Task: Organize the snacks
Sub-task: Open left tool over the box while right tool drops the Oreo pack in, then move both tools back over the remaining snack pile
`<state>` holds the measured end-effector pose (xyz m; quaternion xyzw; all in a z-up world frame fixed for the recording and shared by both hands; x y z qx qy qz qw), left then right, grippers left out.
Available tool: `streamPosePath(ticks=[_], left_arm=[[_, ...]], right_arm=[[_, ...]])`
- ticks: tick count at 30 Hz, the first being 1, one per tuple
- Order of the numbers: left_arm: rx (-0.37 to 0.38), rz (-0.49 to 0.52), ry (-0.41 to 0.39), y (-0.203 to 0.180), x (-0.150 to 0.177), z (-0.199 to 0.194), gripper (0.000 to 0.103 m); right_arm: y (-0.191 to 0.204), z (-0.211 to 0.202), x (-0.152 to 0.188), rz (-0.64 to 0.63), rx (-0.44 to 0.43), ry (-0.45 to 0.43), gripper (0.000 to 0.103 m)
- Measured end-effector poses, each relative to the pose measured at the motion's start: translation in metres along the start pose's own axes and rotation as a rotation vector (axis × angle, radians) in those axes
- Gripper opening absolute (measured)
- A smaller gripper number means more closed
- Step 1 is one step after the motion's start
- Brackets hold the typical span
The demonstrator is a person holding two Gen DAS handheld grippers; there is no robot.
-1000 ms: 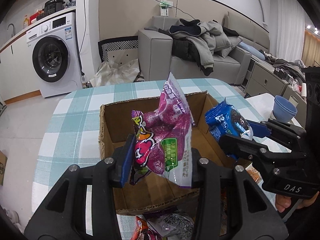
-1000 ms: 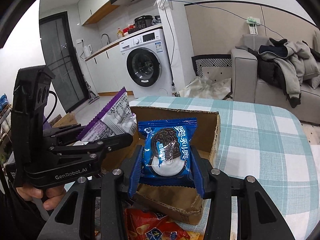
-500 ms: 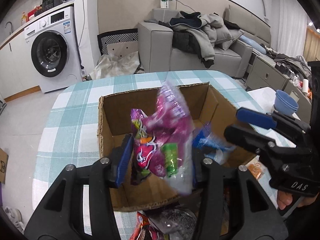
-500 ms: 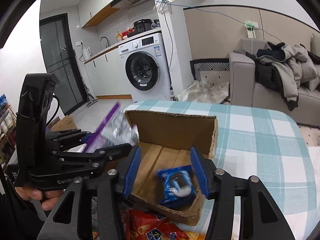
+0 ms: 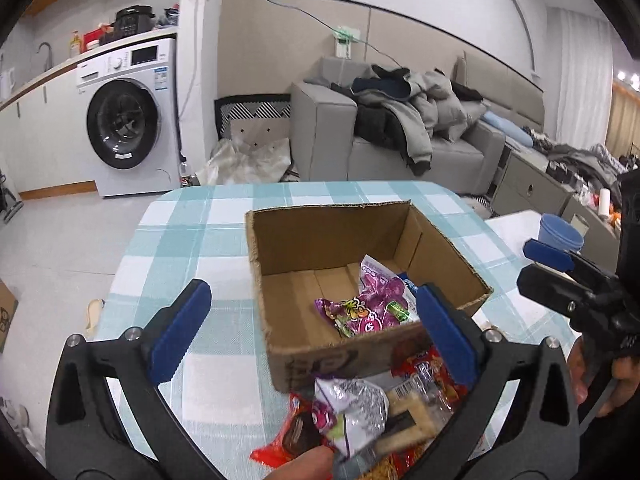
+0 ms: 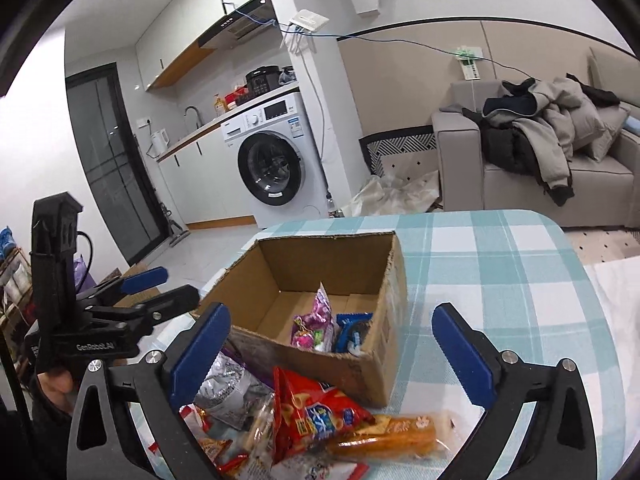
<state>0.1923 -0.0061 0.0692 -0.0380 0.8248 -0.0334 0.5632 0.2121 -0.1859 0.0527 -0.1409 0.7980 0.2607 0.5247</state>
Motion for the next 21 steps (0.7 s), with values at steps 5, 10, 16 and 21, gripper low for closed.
streamPosePath(ticks=[5, 10, 16, 21], left_arm=[[0.007, -0.016, 0.018, 0.004, 0.012, -0.028, 0.102], [0.007, -0.004, 0.059, 0.004, 0.031, -0.048, 0.102], [0.003, -0.029, 0.087, 0.008, 0.051, -0.064, 0.102], [-0.002, -0.024, 0.11, 0.007, 0.066, -0.076, 0.102]], right_arm=[[0.001, -0.018, 0.012, 0.0, 0.027, 0.011, 0.103], [0.003, -0.03, 0.024, 0.013, 0.027, 0.028, 0.103], [0.005, -0.044, 0.038, 0.027, 0.041, 0.038, 0.103], [0.008, -0.047, 0.049, 0.027, 0.049, 0.072, 0.103]])
Point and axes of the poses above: each gripper's, at about its wrist camera, not at the fingertips, and z roughly the way its jaws point, y to its left, x to its underside, the point moved 3 cm from there along z, roughly the way its jaws point, and after that the axes turned 13 degrees about -y, right-handed, at the moved point
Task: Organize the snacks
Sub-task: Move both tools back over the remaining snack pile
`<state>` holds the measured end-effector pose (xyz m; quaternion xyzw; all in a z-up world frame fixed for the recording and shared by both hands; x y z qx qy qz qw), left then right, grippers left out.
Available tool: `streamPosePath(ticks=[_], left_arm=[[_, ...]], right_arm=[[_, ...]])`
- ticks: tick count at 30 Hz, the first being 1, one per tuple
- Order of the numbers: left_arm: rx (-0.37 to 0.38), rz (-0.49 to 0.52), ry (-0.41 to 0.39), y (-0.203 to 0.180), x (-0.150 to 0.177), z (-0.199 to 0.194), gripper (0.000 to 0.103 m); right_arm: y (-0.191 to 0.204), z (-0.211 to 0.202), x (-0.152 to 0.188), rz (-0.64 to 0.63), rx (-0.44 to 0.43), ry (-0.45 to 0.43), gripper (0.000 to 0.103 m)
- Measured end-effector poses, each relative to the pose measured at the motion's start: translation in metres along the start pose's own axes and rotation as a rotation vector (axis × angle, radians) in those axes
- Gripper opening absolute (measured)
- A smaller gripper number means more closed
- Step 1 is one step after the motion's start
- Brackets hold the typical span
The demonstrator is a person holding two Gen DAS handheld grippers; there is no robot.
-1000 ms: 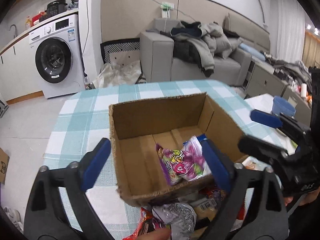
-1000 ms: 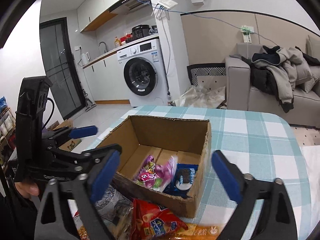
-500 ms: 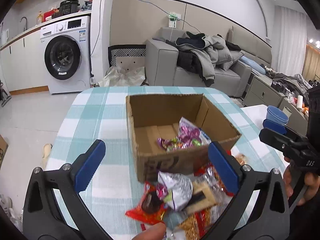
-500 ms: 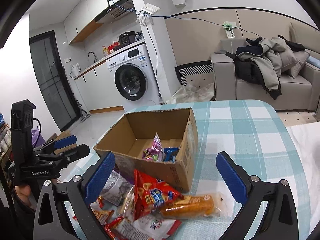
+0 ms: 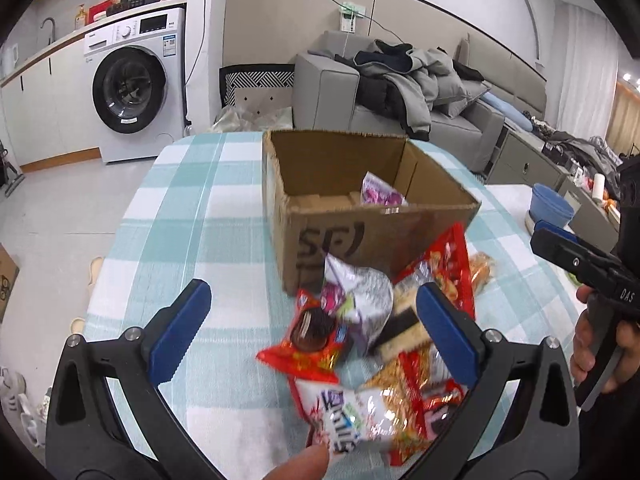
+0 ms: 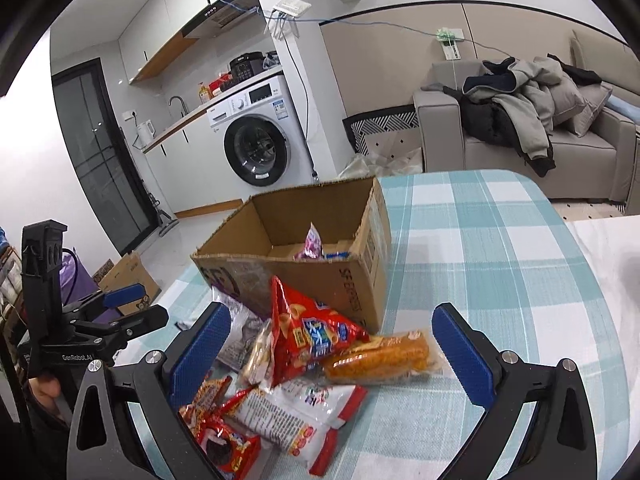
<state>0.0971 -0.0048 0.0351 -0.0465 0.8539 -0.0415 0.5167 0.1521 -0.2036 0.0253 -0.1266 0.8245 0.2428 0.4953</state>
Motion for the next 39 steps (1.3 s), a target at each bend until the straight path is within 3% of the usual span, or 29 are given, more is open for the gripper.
streamPosePath(ticks=[13, 39], left_arm=[[-0.005, 0.005, 0.043, -0.001, 0.037, -0.02, 0.102], [0.045, 0.048, 0.173, -0.015, 0.071, -0.003, 0.102]], right_arm=[[0.006, 0.002, 0.049, 0.006, -0.002, 0.092, 0.103], [0.018, 0.046, 0.097, 0.003, -0.019, 0.28, 0.103]])
Point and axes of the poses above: each gripper's, at about its wrist camera, not at the fingertips, and z roughly the way its jaws point, y to its left, x to its underside, the point moved 3 cm from there along z, roughly the way its jaws point, and after that the axes turned 13 degrees about -y, right-handed, at the moved point
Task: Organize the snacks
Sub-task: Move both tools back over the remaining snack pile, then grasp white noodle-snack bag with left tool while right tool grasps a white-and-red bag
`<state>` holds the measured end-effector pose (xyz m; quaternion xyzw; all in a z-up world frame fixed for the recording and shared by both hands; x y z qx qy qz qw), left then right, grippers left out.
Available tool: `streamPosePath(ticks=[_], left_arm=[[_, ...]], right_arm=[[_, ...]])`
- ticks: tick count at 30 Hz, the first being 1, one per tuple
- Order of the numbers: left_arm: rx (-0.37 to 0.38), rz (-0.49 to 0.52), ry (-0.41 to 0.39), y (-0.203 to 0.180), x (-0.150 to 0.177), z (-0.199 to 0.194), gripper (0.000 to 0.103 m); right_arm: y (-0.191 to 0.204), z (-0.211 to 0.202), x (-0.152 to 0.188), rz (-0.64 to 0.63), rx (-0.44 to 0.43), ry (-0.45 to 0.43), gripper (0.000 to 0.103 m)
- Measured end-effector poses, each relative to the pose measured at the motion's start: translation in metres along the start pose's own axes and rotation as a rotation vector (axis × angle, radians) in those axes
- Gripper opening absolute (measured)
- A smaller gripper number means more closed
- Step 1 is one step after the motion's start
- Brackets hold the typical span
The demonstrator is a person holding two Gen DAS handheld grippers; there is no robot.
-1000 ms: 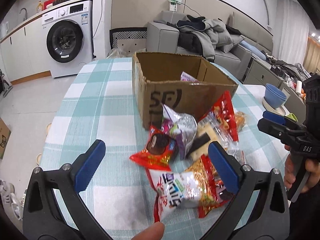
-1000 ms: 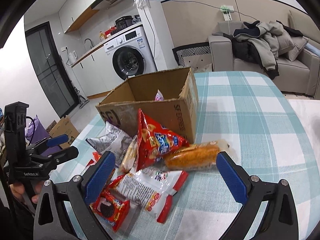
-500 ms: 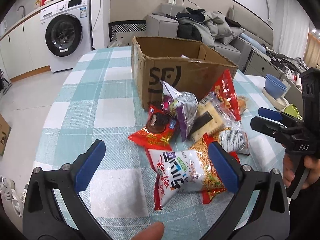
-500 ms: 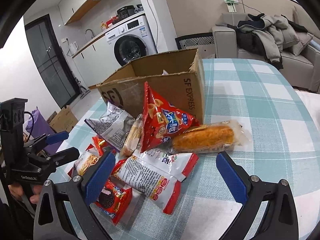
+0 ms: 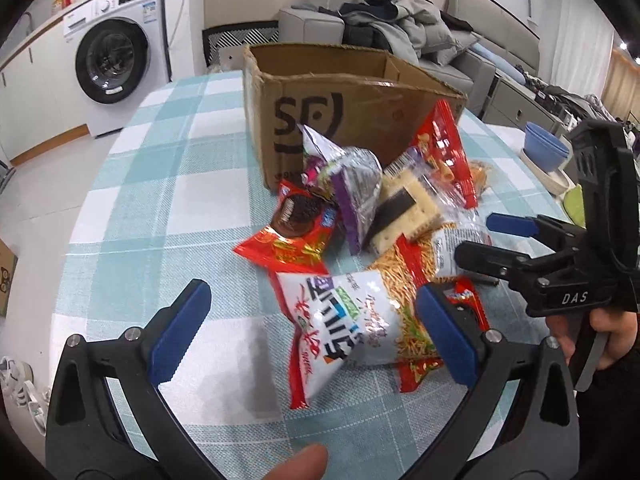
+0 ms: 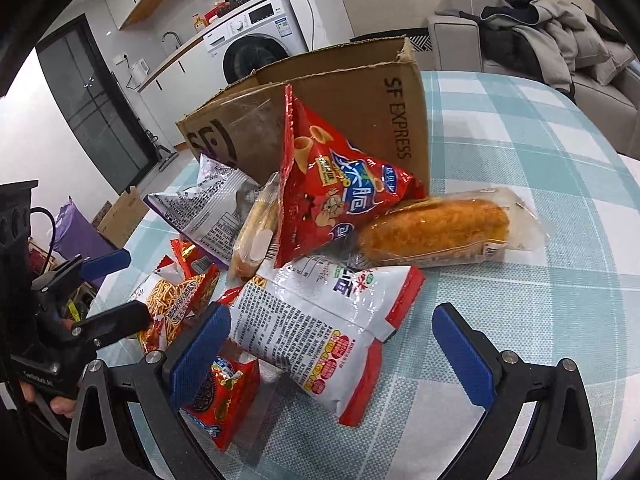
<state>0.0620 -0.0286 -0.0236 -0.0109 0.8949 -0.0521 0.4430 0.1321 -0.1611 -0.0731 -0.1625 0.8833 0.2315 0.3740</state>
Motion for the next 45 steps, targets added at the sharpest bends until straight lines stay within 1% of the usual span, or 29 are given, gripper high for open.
streamPosePath(ticks=[3, 6, 9, 14, 17, 24, 26, 27, 29, 32, 34, 38, 41, 45], left_arm=[[0.012, -0.003, 0.005, -0.002, 0.002, 0.003, 0.102], [0.041, -0.009, 0.013, -0.005, 0.003, 0.005, 0.102], [0.044, -0.001, 0.019, -0.007, 0.005, 0.009, 0.102], [0.036, -0.006, 0.031, -0.006, 0.009, 0.014, 0.102], [0.044, -0.022, 0.038, -0.003, 0.01, 0.018, 0.102], [0.048, -0.021, 0.047, 0.0, 0.01, 0.025, 0.102], [0.053, -0.026, 0.05, 0.0, 0.011, 0.024, 0.102], [0.055, -0.029, 0.052, 0.0, 0.011, 0.025, 0.102], [0.057, -0.032, 0.053, 0.002, 0.01, 0.026, 0.102], [0.056, -0.028, 0.051, 0.003, 0.009, 0.027, 0.102], [0.057, -0.026, 0.052, 0.003, 0.01, 0.027, 0.102], [0.055, -0.023, 0.051, 0.002, 0.011, 0.026, 0.102], [0.057, -0.024, 0.055, 0.002, 0.012, 0.026, 0.102], [0.063, -0.029, 0.057, 0.003, 0.012, 0.026, 0.102]], right_arm=[[0.002, 0.005, 0.0, 0.005, -0.01, 0.005, 0.103], [0.005, 0.007, 0.001, 0.006, -0.013, 0.005, 0.103], [0.01, 0.012, 0.001, 0.002, -0.025, 0.011, 0.102], [0.017, 0.017, 0.0, -0.037, 0.0, 0.014, 0.102], [0.018, 0.018, -0.002, -0.03, 0.006, 0.016, 0.102], [0.024, 0.021, -0.002, -0.051, 0.038, 0.013, 0.101], [0.024, 0.02, -0.003, -0.057, 0.038, 0.011, 0.095], [0.026, 0.021, -0.003, -0.06, 0.038, 0.01, 0.085], [0.021, 0.02, -0.003, -0.043, 0.017, 0.014, 0.076], [0.015, 0.016, -0.003, 0.004, -0.038, 0.008, 0.063], [0.014, 0.014, -0.003, 0.008, -0.053, -0.002, 0.058], [0.014, 0.008, -0.002, 0.003, -0.058, -0.016, 0.054], [0.014, 0.004, -0.003, 0.01, -0.049, -0.02, 0.054], [0.004, -0.013, -0.005, 0.022, -0.049, -0.055, 0.054]])
Point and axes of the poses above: each gripper's, at about its wrist camera, not at the fingertips, and z roughly the way its jaws point, y to its left, x to its underside, the point moved 3 cm from there along z, roughly the way its jaws point, and after that the axes turned 13 degrees about -y, right-handed, at the moved point
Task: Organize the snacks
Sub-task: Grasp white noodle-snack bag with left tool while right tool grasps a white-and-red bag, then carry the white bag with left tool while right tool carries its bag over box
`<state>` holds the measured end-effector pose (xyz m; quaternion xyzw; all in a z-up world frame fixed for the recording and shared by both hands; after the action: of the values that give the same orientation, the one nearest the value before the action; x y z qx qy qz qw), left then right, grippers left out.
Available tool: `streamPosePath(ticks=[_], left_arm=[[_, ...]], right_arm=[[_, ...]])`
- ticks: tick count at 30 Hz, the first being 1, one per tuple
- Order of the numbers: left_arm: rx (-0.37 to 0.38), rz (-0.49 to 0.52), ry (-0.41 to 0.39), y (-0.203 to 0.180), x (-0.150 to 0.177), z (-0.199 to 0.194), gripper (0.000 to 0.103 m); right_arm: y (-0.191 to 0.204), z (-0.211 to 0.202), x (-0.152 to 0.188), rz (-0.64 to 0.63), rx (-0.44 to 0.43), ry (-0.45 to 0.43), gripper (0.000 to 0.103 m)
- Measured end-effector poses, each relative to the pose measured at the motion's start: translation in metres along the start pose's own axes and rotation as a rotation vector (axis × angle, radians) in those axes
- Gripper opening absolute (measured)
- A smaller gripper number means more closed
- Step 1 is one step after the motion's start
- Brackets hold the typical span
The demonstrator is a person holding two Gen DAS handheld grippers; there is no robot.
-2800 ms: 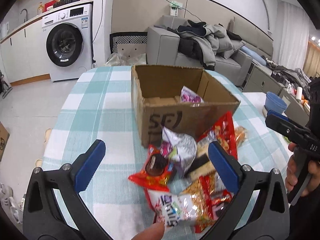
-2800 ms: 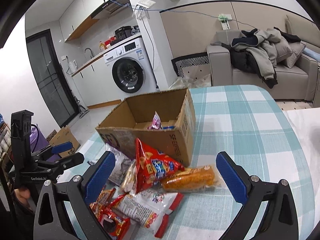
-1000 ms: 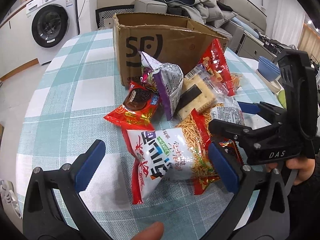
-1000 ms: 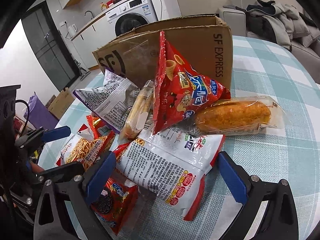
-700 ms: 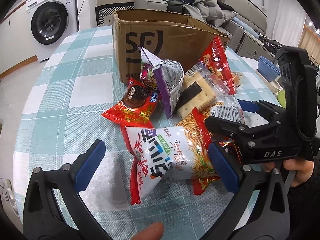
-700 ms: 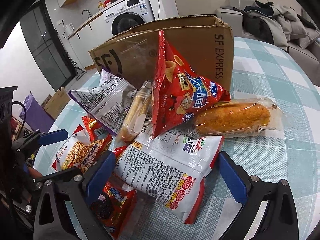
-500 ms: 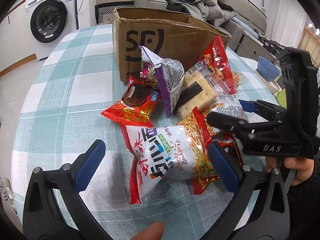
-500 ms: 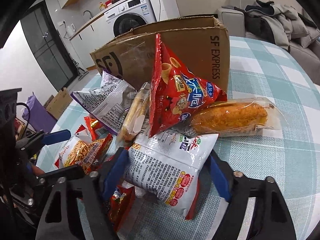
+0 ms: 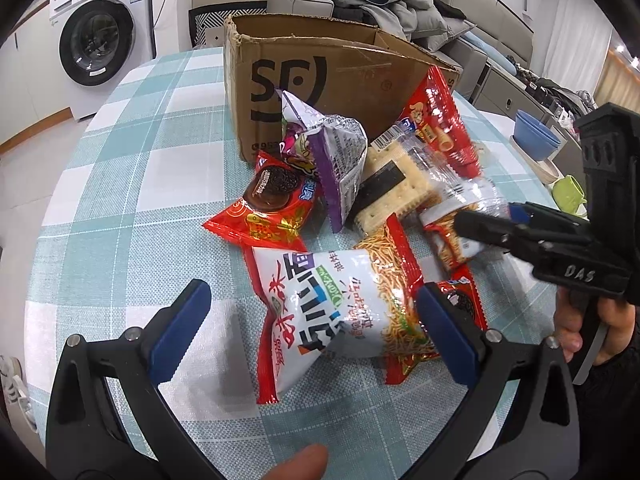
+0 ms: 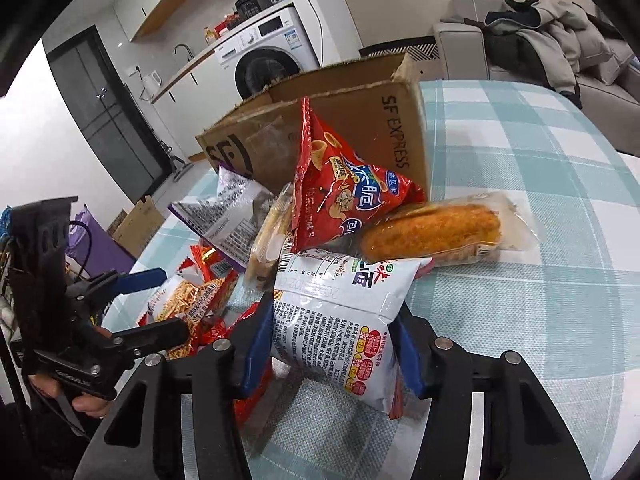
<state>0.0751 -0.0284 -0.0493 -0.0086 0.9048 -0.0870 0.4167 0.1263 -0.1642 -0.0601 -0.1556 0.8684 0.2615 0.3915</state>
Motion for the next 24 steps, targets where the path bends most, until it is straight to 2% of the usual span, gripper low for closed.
streamPosePath(ticks=[9, 15, 16, 20, 24], left_arm=[[0.028, -0.033, 0.02, 0.0, 0.004, 0.004, 0.102], [0.084, -0.059, 0.04, 0.002, 0.006, 0.006, 0.085], [0.103, -0.059, 0.042, 0.001, 0.007, 0.005, 0.08], [0.128, -0.077, 0.038, 0.003, 0.007, 0.004, 0.072], [0.121, -0.067, 0.025, 0.002, 0.006, 0.002, 0.066]], right_arm=[[-0.005, -0.025, 0.001, -0.007, 0.01, -0.051, 0.054], [0.001, -0.029, 0.0, -0.022, -0.001, -0.057, 0.054], [0.002, -0.03, 0.0, -0.026, 0.0, -0.058, 0.054], [0.002, -0.029, -0.001, -0.024, -0.002, -0.058, 0.054], [0.004, -0.03, -0.002, -0.04, -0.001, -0.068, 0.054]])
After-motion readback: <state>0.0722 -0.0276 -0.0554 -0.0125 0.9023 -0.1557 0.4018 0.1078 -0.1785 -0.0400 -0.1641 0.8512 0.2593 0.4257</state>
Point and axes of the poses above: each gripper's, at about its wrist camera, not at the fingertips, and z roughly the way its jaws point, y to its left, x to its underside, the point moved 3 cm from there along z, roughly the way its jaws point, and after that the axes turned 13 degrees about -y, right-handed, at the moved point
